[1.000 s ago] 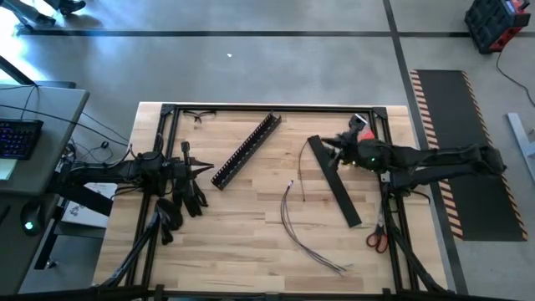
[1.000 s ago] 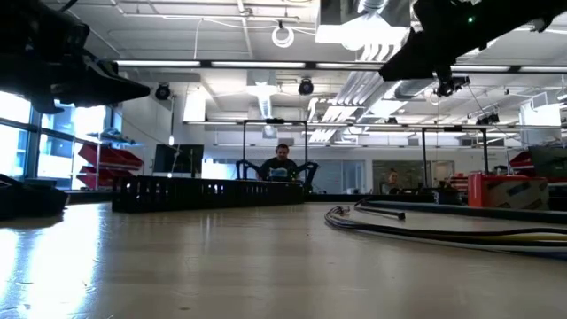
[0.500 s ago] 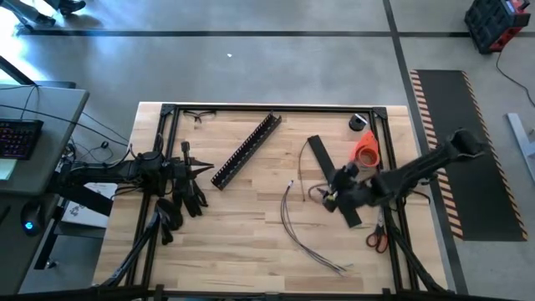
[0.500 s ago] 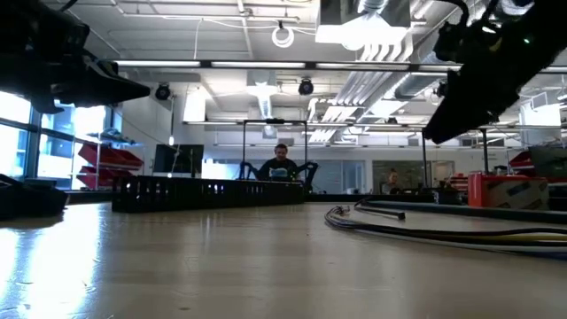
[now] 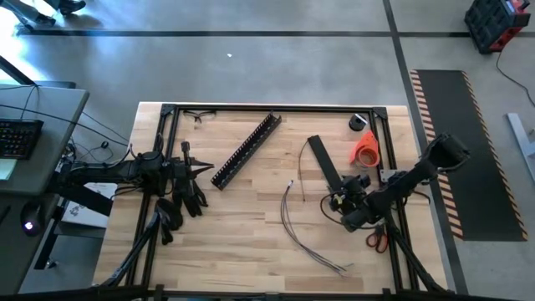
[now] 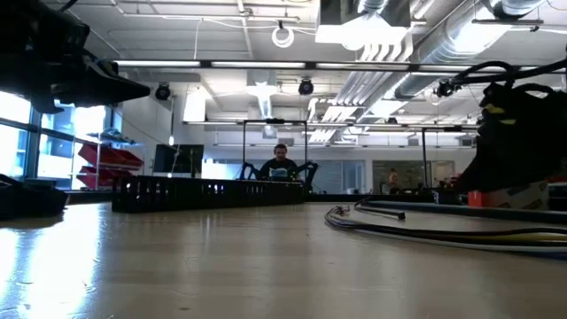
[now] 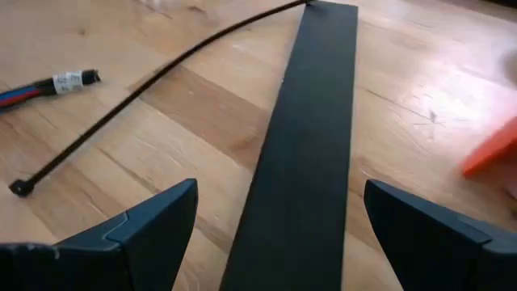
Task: Ziptie cables
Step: Move the black cable duct cover to the left of the table
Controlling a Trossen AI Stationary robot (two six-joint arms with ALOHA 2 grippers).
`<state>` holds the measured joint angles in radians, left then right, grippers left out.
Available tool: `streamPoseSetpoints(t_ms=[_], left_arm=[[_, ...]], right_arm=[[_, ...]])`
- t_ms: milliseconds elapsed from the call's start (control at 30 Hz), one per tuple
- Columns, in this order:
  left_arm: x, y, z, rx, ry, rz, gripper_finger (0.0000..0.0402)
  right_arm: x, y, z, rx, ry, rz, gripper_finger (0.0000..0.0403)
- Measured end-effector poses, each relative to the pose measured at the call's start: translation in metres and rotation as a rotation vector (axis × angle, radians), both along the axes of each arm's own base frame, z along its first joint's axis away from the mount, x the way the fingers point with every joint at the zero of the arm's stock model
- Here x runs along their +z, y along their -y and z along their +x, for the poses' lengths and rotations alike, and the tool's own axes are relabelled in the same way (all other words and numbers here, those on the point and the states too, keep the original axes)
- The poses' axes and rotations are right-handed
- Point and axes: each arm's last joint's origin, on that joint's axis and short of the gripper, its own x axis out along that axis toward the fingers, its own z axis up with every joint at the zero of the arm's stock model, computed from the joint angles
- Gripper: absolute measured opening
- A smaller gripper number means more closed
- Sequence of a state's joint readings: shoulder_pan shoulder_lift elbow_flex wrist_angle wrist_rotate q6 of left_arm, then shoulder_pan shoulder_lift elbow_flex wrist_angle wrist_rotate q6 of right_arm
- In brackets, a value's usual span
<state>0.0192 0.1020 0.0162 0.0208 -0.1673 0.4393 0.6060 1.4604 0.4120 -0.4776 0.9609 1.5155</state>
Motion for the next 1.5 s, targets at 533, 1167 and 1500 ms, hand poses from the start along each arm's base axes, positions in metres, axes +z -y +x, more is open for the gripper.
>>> streamPoseSetpoints(t_ms=[533,1167,1500], left_arm=[[0.0,0.0,0.0,-0.002,-0.011,0.059,0.0],[0.0,0.0,0.0,-0.005,-0.011,0.059,0.0],[0.0,0.0,0.0,-0.005,-0.011,0.059,0.0]], right_arm=[[-0.009,0.017,0.007,0.019,-0.112,-0.029,0.033],[-0.036,0.009,0.008,-0.062,-0.08,0.032,0.0266],[-0.037,0.004,0.004,-0.037,-0.056,-0.008,0.0209]])
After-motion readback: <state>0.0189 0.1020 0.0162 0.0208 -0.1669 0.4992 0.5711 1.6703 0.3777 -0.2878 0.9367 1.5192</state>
